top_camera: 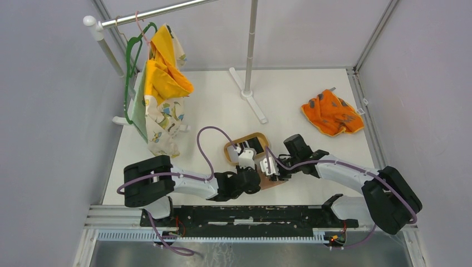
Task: Put the credit cards into the card holder
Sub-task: Open the card holder at the center of the board.
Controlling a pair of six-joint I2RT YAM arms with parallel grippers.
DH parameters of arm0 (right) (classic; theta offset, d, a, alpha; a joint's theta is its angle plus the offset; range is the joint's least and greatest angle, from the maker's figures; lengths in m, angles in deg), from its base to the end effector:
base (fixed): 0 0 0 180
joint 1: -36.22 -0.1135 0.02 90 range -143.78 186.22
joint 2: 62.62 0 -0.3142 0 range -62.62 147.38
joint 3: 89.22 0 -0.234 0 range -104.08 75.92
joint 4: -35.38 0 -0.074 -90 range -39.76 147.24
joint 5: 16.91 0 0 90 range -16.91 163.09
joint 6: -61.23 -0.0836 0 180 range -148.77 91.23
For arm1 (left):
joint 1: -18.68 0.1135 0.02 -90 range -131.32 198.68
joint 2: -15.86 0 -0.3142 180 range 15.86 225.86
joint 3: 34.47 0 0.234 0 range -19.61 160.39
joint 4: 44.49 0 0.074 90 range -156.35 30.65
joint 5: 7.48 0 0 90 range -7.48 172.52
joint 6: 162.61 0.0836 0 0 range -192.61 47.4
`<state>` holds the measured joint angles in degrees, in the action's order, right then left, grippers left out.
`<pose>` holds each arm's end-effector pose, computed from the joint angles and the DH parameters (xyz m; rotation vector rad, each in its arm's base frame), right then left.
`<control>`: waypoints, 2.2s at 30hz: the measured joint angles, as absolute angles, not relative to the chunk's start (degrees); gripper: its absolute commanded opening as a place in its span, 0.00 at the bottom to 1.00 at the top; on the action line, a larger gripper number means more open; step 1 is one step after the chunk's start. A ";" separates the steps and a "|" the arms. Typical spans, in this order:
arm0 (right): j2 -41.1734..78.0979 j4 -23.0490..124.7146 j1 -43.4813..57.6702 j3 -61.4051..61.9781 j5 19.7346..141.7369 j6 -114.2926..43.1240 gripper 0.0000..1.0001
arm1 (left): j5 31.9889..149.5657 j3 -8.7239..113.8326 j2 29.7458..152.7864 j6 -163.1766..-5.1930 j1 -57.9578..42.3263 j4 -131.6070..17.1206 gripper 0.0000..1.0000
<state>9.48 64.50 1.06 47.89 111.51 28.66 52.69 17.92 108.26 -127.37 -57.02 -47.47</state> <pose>0.1343 0.1582 0.1796 -1.8948 1.4837 0.6876 0.1192 -0.2994 0.1771 0.1537 2.2773 -0.6423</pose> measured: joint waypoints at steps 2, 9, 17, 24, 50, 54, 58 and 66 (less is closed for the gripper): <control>10.02 64.56 0.96 47.45 111.14 27.37 0.39 | 53.04 17.38 108.26 -126.89 -56.93 -46.35 0.02; 10.24 64.43 0.56 46.97 109.48 24.57 0.18 | 53.41 16.22 108.26 -125.42 -56.86 -43.82 0.02; 10.09 64.37 0.21 46.73 108.34 22.45 0.08 | 53.68 15.54 108.26 -124.96 -56.78 -42.46 0.02; 10.68 64.65 0.26 45.66 108.08 21.86 0.38 | 53.92 15.32 108.26 -124.09 -56.71 -41.85 0.02; 10.07 66.14 7.32 42.93 110.98 19.04 0.00 | 54.51 13.95 107.80 -119.11 -56.73 -38.97 0.02; 8.36 67.80 10.18 42.42 114.57 18.12 0.00 | 55.66 13.64 106.73 -115.48 -56.84 -39.03 0.14; 5.54 69.33 13.20 42.23 117.63 17.36 0.00 | 55.99 14.25 106.45 -112.42 -56.91 -39.86 0.33; 0.73 77.24 17.92 38.40 122.76 22.10 0.00 | 56.21 16.72 104.24 -109.51 -56.89 -44.74 0.63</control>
